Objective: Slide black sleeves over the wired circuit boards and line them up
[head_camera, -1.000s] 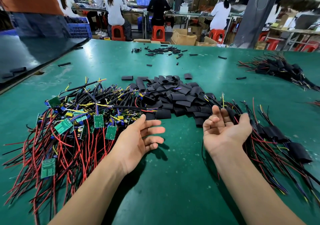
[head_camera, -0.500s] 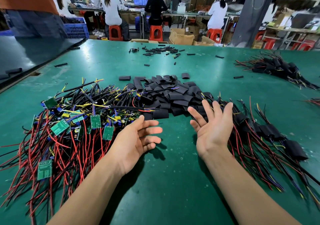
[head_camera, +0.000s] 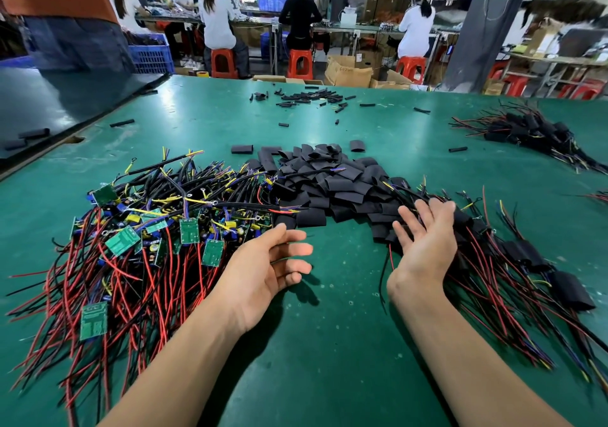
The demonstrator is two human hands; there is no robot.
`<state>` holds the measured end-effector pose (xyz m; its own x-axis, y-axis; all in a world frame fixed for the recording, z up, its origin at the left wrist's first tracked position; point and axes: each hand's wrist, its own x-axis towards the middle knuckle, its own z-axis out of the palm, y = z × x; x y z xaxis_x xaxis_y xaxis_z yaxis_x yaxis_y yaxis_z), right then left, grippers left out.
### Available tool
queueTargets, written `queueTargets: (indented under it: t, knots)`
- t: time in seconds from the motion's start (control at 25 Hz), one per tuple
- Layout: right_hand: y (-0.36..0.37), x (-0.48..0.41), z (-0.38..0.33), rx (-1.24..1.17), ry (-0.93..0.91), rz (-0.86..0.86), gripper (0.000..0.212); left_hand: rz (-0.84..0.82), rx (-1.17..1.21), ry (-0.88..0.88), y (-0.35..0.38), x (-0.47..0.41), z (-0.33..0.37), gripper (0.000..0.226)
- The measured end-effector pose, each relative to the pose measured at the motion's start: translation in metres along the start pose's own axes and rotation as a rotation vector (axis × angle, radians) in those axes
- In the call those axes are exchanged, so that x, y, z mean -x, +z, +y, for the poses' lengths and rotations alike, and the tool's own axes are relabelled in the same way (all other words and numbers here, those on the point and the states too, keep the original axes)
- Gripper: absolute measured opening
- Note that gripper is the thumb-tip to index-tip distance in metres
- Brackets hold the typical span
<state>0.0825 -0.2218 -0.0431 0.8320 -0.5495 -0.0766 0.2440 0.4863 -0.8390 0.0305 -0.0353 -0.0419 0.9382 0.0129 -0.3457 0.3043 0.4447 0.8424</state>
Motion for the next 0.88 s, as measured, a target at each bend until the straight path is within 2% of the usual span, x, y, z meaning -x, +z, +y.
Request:
queueTargets:
  t: [0.08,0.24,0.32,0.52,0.64,0.72,0.8,0.88]
  knots:
    - [0.002,0.006,0.005,0.15,-0.087,-0.096,0.02,0.024,-0.087,0.074,0.002,0.002,-0.001,0.023]
    - [0.008,0.032,0.022,0.531,-0.268,-0.499,0.013,0.119,-0.755,0.436,0.006,0.007,-0.011,0.012]
    - [0.009,0.043,0.031,0.636,-0.31,-0.658,0.012,0.138,-0.892,0.544,0.011,0.01,-0.016,0.012]
    - [0.04,0.044,0.037,0.744,-0.339,-0.718,0.013,0.224,-0.851,0.546,0.008,0.007,-0.017,0.021]
    - [0.074,0.031,0.035,1.061,-0.426,-0.872,0.02,0.205,-0.788,0.525,0.007,0.005,-0.017,0.03]
    - [0.088,0.029,0.037,1.249,-0.501,-1.0,0.02,0.206,-0.76,0.512,0.004,0.002,-0.017,0.028]
    - [0.091,0.03,0.04,1.265,-0.546,-1.047,0.014,0.195,-0.736,0.502,0.001,-0.002,-0.017,0.022]
    - [0.086,0.03,0.041,1.174,-0.548,-1.025,0.009,0.202,-0.732,0.512,-0.002,-0.003,-0.016,0.017]
